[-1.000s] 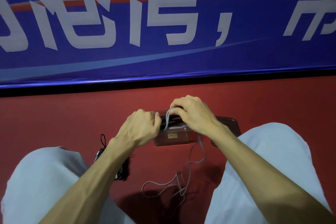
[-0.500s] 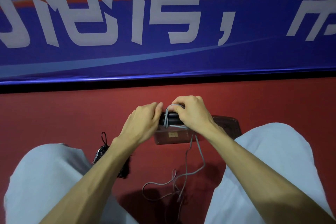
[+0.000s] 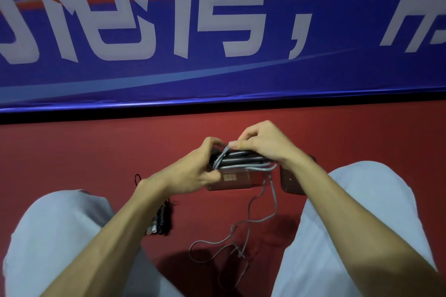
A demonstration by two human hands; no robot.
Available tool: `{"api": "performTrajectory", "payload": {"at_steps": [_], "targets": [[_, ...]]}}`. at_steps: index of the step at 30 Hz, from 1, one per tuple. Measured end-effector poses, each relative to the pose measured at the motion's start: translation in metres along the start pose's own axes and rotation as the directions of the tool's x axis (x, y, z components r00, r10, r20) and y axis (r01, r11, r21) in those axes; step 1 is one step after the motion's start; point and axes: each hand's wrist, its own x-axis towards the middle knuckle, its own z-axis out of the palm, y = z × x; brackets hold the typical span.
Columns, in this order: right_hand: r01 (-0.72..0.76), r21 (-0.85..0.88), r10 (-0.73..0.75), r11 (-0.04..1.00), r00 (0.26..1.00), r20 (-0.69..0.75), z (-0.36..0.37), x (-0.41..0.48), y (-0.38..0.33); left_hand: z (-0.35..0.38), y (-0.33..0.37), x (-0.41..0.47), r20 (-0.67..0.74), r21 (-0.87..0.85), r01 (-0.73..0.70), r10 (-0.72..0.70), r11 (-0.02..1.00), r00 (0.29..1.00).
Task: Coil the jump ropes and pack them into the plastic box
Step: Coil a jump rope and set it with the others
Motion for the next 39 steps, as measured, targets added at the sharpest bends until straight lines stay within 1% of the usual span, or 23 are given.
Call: {"api": "performTrajectory", "payload": {"at_steps": [2,3,4,6,7,8,9,10,12,14,16,18,20,22,24,26,27,30,31,33,35,36,39], "targets": [[-0.065,0.224,0.033,0.972,0.989,0.143,-0.010,-0.001,-0.001,-0.007,0.004,-0.006,0.020,-0.083,-0.025,0.026,0.996,0.999],[-0.127,0.344,0.054,0.930,0.975,0.214,-0.014,-0.001,-0.002,-0.012,0.006,-0.009,0.025,-0.134,-0.030,0.034,0.990,0.999],[-0.194,0.459,0.073,0.867,0.961,0.268,-0.016,-0.002,-0.004,-0.016,0.008,-0.011,0.017,-0.186,-0.033,0.037,0.982,0.999],[-0.285,0.663,0.082,0.693,0.944,0.320,-0.017,-0.003,-0.008,-0.021,0.009,-0.014,-0.041,-0.293,-0.037,0.026,0.955,0.999],[-0.295,0.741,0.063,0.603,0.944,0.325,-0.014,-0.003,-0.009,-0.022,0.009,-0.014,-0.089,-0.357,-0.034,0.002,0.933,0.996],[-0.291,0.785,0.035,0.547,0.945,0.326,-0.011,-0.002,-0.010,-0.022,0.009,-0.013,-0.144,-0.422,-0.027,-0.038,0.906,0.989],[-0.288,0.800,0.012,0.526,0.943,0.332,-0.007,-0.001,-0.010,-0.023,0.009,-0.012,-0.195,-0.485,-0.023,-0.082,0.874,0.977],[-0.289,0.793,-0.006,0.536,0.938,0.346,-0.004,0.000,-0.010,-0.023,0.009,-0.010,-0.234,-0.537,-0.023,-0.123,0.844,0.964],[-0.294,0.732,-0.029,0.615,0.919,0.394,-0.001,-0.001,-0.011,-0.021,0.009,-0.006,-0.288,-0.595,-0.027,-0.182,0.803,0.940],[-0.270,0.606,-0.060,0.748,0.882,0.467,0.000,-0.005,-0.013,-0.018,0.006,-0.001,-0.349,-0.617,-0.024,-0.246,0.787,0.904],[-0.238,0.488,-0.080,0.840,0.835,0.545,0.002,-0.009,-0.014,-0.016,0.002,0.005,-0.406,-0.612,-0.025,-0.287,0.790,0.867],[-0.194,0.390,-0.080,0.900,0.807,0.585,0.006,-0.013,-0.015,-0.012,0.000,0.009,-0.433,-0.572,-0.017,-0.285,0.820,0.855],[-0.128,0.242,-0.032,0.962,0.824,0.565,0.012,-0.014,-0.016,-0.009,-0.004,0.011,-0.432,-0.523,0.005,-0.270,0.852,0.861],[-0.049,0.029,0.029,0.998,0.873,0.487,0.015,-0.015,-0.013,-0.008,-0.010,0.012,-0.436,-0.467,0.038,-0.268,0.883,0.859],[0.077,-0.233,0.032,0.969,0.902,0.430,0.014,-0.017,-0.010,-0.008,-0.017,0.013,-0.451,-0.375,0.098,-0.274,0.922,0.849],[0.232,-0.448,-0.028,0.863,0.908,0.418,0.012,-0.019,-0.007,-0.008,-0.020,0.014,-0.448,-0.250,0.188,-0.285,0.950,0.847],[0.299,-0.502,-0.069,0.812,0.902,0.426,0.012,-0.020,-0.007,-0.008,-0.020,0.014,-0.446,-0.181,0.225,-0.284,0.957,0.849],[0.493,-0.524,-0.284,0.694,0.857,0.430,0.015,-0.021,-0.008,-0.010,-0.018,0.013,-0.413,-0.026,0.254,-0.241,0.967,0.878],[0.533,-0.533,-0.352,0.657,0.842,0.408,0.015,-0.022,-0.009,-0.012,-0.017,0.012,-0.357,0.002,0.241,-0.224,0.971,0.907],[0.573,-0.546,-0.457,0.611,0.819,0.347,0.012,-0.021,-0.009,-0.014,-0.013,0.008,-0.180,0.042,0.218,-0.208,0.975,0.961],[0.601,-0.538,-0.548,0.591,0.788,0.280,0.009,-0.020,-0.007,-0.014,-0.011,0.005,-0.012,0.043,0.202,-0.202,0.978,0.979],[0.604,-0.538,-0.581,0.588,0.778,0.239,0.008,-0.019,-0.006,-0.014,-0.010,0.003,0.046,0.019,0.200,-0.200,0.980,0.979],[0.541,-0.557,-0.571,0.630,0.809,0.140,0.010,-0.015,-0.001,-0.017,-0.006,0.000,0.123,-0.044,0.185,-0.179,0.982,0.976]]}}
